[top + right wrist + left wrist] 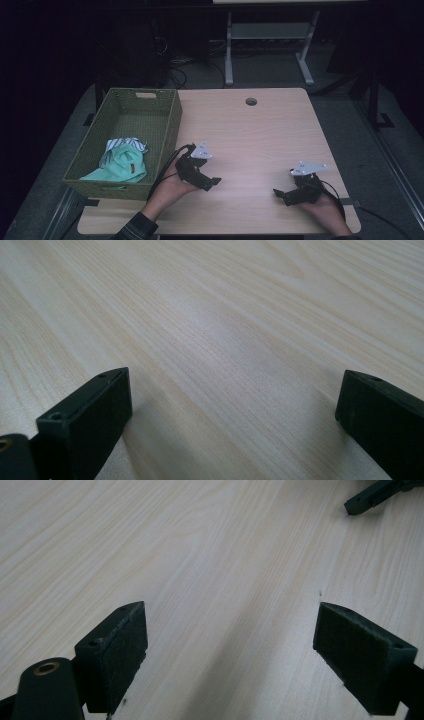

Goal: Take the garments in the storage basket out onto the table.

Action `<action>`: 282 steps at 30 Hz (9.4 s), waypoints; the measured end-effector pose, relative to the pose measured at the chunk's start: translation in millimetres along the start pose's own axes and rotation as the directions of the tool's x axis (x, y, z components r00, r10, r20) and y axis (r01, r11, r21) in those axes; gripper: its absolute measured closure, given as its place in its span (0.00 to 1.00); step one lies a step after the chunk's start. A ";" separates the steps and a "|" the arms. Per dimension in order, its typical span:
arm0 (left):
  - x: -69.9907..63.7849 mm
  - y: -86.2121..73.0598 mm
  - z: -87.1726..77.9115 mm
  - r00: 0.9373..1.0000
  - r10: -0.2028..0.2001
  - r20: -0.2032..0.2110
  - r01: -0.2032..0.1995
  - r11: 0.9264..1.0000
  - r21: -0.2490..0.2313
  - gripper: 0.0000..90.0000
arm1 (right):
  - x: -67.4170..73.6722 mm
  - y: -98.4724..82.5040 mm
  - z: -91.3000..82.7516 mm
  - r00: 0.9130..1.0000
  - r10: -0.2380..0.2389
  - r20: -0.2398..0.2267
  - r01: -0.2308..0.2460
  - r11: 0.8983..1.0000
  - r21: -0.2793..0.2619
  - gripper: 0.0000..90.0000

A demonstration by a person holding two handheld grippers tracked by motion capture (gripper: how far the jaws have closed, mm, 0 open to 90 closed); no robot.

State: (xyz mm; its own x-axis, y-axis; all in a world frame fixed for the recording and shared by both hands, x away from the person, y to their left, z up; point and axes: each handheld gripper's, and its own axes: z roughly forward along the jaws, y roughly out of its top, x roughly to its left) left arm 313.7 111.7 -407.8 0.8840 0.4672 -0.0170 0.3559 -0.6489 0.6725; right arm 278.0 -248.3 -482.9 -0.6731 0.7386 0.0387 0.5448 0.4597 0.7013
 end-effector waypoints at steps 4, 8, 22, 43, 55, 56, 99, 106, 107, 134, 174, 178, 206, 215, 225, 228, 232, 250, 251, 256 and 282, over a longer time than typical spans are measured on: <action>0.9 2.4 -3.6 1.000 0.004 0.001 -0.004 1.000 -0.001 0.15 | 0.1 0.0 0.0 1.000 0.001 0.000 -0.001 1.000 0.000 0.02; 0.7 4.6 -5.6 1.000 0.008 -0.001 -0.008 1.000 -0.004 0.15 | 0.0 0.0 0.0 1.000 0.000 0.000 0.000 1.000 -0.001 0.02; 3.5 13.3 -16.7 1.000 0.015 -0.006 -0.015 1.000 -0.015 0.15 | 0.1 0.0 0.0 1.000 0.001 0.000 -0.001 1.000 0.000 0.02; 18.1 21.1 -41.0 1.000 0.007 -0.017 -0.007 0.999 -0.034 0.15 | 0.0 0.0 0.0 1.000 0.000 0.000 0.000 1.000 0.000 0.02; 25.6 23.0 -52.2 1.000 0.015 -0.023 -0.016 1.000 -0.027 0.15 | -0.2 0.0 0.1 1.000 -0.002 0.000 0.002 1.000 -0.002 0.02; 26.8 22.3 -55.1 0.999 0.014 -0.030 -0.015 0.999 -0.030 0.15 | -0.2 0.0 0.1 1.000 -0.002 0.000 0.002 1.000 -0.001 0.02; 64.1 -16.5 -99.5 0.986 -0.107 -0.128 0.102 0.994 -0.048 0.16 | -0.5 0.0 0.2 1.000 -0.007 0.001 0.007 1.000 -0.004 0.02; 71.3 -23.7 -107.0 0.980 -0.133 -0.147 0.126 0.990 -0.056 0.16 | -0.5 0.0 0.2 1.000 -0.006 0.001 0.006 1.000 -0.004 0.02; 71.3 -23.7 -107.0 0.980 -0.133 -0.147 0.126 0.990 -0.056 0.16 | -0.5 0.0 0.2 1.000 -0.006 0.001 0.006 1.000 -0.004 0.02; 103.3 -56.7 -134.1 0.937 -0.239 -0.253 0.227 0.971 -0.077 0.18 | -0.5 0.0 0.2 1.000 -0.006 0.001 0.006 1.000 -0.004 0.02; 135.1 -99.4 -118.8 0.913 -0.222 -0.344 0.284 0.948 0.143 0.27 | -0.5 0.0 0.2 1.000 -0.006 0.001 0.006 1.000 -0.004 0.02; 137.8 -104.2 -110.8 0.918 -0.221 -0.329 0.293 0.937 0.188 0.27 | -0.5 0.0 0.2 1.000 -0.006 0.001 0.006 1.000 -0.003 0.02; 143.0 -116.0 -79.9 0.927 -0.282 -0.247 0.360 0.853 0.377 0.23 | -0.4 0.0 0.2 1.000 -0.006 0.001 0.006 1.000 -0.003 0.02; 143.4 -116.9 -77.5 0.925 -0.288 -0.248 0.368 0.841 0.396 0.28 | -0.4 0.0 0.2 1.000 -0.006 0.001 0.006 1.000 -0.003 0.02; 142.8 -113.4 -82.7 0.920 -0.258 -0.294 0.362 0.845 0.393 0.75 | -0.4 0.0 0.2 1.000 -0.005 0.001 0.005 1.000 -0.003 0.02; 143.6 -112.9 -84.3 0.917 -0.263 -0.300 0.370 0.842 0.391 0.83 | -0.5 0.0 0.2 1.000 -0.006 0.001 0.006 1.000 -0.004 0.02; 143.8 -111.1 -88.9 0.913 -0.269 -0.306 0.373 0.853 0.363 0.85 | -0.5 0.0 0.2 1.000 -0.006 0.001 0.006 1.000 -0.003 0.02; 144.3 -103.8 -135.8 0.884 -0.370 -0.285 0.380 0.925 -0.023 0.85 | -0.5 0.0 0.2 1.000 -0.006 0.001 0.006 1.000 -0.003 0.02; 144.1 -103.8 -137.9 0.884 -0.376 -0.279 0.379 0.924 -0.044 0.85 | -0.5 0.0 0.2 1.000 -0.006 0.001 0.006 1.000 -0.003 0.02; 142.9 -103.1 -153.1 0.887 -0.390 -0.247 0.364 0.920 -0.146 0.85 | -0.5 0.0 0.2 1.000 -0.006 0.001 0.006 1.000 -0.003 0.02; 130.0 -78.5 -192.4 0.912 -0.363 -0.191 0.278 0.889 -0.363 0.85 | -0.5 0.0 0.2 1.000 -0.006 0.001 0.006 1.000 -0.004 0.02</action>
State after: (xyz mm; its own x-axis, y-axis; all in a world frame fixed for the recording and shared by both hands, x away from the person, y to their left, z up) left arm 342.3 339.0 -320.5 0.6190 0.7764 -0.1185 0.4525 -0.2292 0.8618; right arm 278.5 -248.6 -483.0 -0.6758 0.7363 0.0339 0.5390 0.4623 0.7041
